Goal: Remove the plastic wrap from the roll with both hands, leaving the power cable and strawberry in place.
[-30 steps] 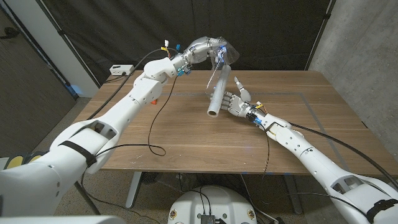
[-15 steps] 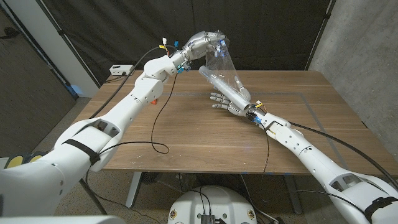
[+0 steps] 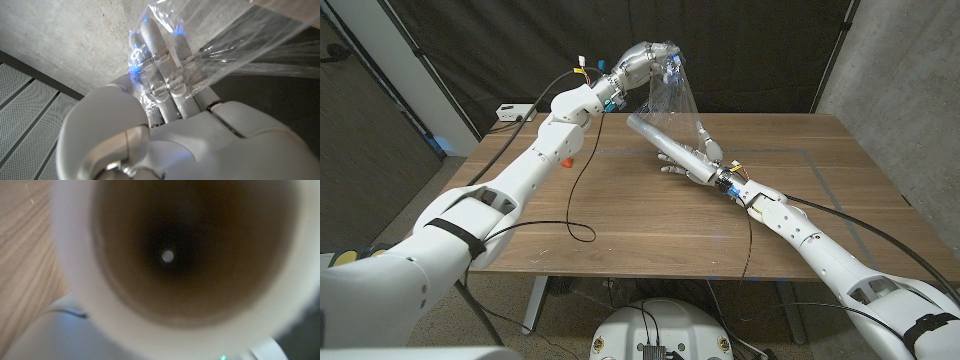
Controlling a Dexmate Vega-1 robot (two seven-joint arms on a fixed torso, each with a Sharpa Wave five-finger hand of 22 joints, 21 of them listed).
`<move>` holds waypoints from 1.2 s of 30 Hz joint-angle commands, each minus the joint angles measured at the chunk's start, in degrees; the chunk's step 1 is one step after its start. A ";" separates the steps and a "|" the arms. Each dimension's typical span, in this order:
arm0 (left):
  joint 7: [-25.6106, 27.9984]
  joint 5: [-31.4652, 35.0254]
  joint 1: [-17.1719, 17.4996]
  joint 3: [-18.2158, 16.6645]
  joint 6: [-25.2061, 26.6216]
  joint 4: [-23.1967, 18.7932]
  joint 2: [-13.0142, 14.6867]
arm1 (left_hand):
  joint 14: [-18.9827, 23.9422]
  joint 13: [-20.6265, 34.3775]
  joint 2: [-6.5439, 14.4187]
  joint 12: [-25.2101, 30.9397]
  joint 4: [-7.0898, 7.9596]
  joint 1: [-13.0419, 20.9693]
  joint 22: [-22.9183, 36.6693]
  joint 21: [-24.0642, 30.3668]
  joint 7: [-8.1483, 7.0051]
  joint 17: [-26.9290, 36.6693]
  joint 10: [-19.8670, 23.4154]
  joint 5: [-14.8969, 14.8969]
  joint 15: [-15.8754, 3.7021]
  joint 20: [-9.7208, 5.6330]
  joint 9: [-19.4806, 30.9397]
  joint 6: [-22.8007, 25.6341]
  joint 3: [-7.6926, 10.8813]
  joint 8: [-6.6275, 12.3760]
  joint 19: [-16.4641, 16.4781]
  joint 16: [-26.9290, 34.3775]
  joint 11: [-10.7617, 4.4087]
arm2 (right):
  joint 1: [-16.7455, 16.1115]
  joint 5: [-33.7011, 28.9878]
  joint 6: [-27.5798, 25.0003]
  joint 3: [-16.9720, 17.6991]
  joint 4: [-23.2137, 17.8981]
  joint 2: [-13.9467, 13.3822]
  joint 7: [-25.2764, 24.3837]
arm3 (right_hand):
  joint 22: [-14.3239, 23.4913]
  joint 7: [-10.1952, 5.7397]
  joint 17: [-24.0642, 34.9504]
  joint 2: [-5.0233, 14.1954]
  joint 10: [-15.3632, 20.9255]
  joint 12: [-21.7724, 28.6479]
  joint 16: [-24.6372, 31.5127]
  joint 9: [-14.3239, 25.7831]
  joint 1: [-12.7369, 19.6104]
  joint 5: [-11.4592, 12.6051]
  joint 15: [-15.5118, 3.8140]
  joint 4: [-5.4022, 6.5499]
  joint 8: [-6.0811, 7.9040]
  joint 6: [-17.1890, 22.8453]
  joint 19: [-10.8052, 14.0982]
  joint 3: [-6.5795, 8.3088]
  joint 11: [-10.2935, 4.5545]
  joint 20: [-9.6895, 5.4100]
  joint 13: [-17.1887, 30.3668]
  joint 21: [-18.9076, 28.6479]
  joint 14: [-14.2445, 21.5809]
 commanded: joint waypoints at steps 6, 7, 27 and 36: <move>-0.36 -0.37 -0.89 -0.69 -3.07 2.89 -1.53 | 0.11 0.29 0.03 0.08 -0.07 -0.53 -0.34 0.95 2.82 0.13 0.09 0.37 -0.55 -5.23 0.33 3.44 0.99 -0.33 -0.47 0.21 -0.37 | 1.38 -0.54 0.06 -0.28 2.04 1.24 0.29 | 0.24 0.36 0.04 0.14 0.08 0.19 -0.16 0.06 -0.85 0.28 0.11 0.13 0.37 0.07 0.39 -0.28 0.18 -0.01 -0.02 -0.44 0.02; -0.32 -0.38 -0.86 -0.70 -3.17 3.03 -1.63 | 0.11 0.03 -0.01 -0.03 -0.08 -0.60 -0.41 1.05 2.87 0.16 0.23 0.37 -0.56 -5.22 0.25 3.58 1.07 -0.37 -0.58 0.22 -0.39 | 1.42 -0.56 0.07 -0.28 2.12 1.29 0.31 | 0.24 0.39 0.03 0.16 0.08 0.20 -0.16 0.06 -0.86 0.29 0.13 0.13 0.37 0.07 0.40 -0.29 0.16 -0.02 -0.03 -0.48 0.03; -2.02 -0.62 -3.02 -1.03 -5.06 8.09 -3.15 | -0.07 0.16 -0.39 -0.20 -0.27 -1.39 -1.20 2.64 2.70 0.09 0.01 0.33 -0.59 -5.38 0.52 3.68 2.33 -0.86 -1.28 0.07 -0.46 | 3.42 0.85 -0.19 0.30 6.47 3.92 4.23 | 0.07 3.30 -2.56 1.56 2.87 1.35 1.16 -0.03 0.43 0.85 -0.79 -1.11 0.84 1.09 15.86 0.01 2.31 -9.96 -1.55 -0.23 6.65; -3.23 -0.76 -4.10 -1.24 -5.88 10.49 -3.80 | -0.06 0.22 -0.49 -0.26 -0.33 -1.70 -1.43 3.27 2.54 -0.02 -0.03 0.30 -0.56 -5.41 0.75 3.64 2.80 -0.98 -1.51 -0.04 -0.58 | 3.89 0.68 -0.58 0.57 7.28 4.43 4.27 | 0.03 3.79 -2.81 1.88 3.07 1.40 1.10 -0.02 0.70 0.88 -1.11 -1.23 0.85 1.21 16.94 0.18 2.51 -10.32 -1.66 -0.48 7.02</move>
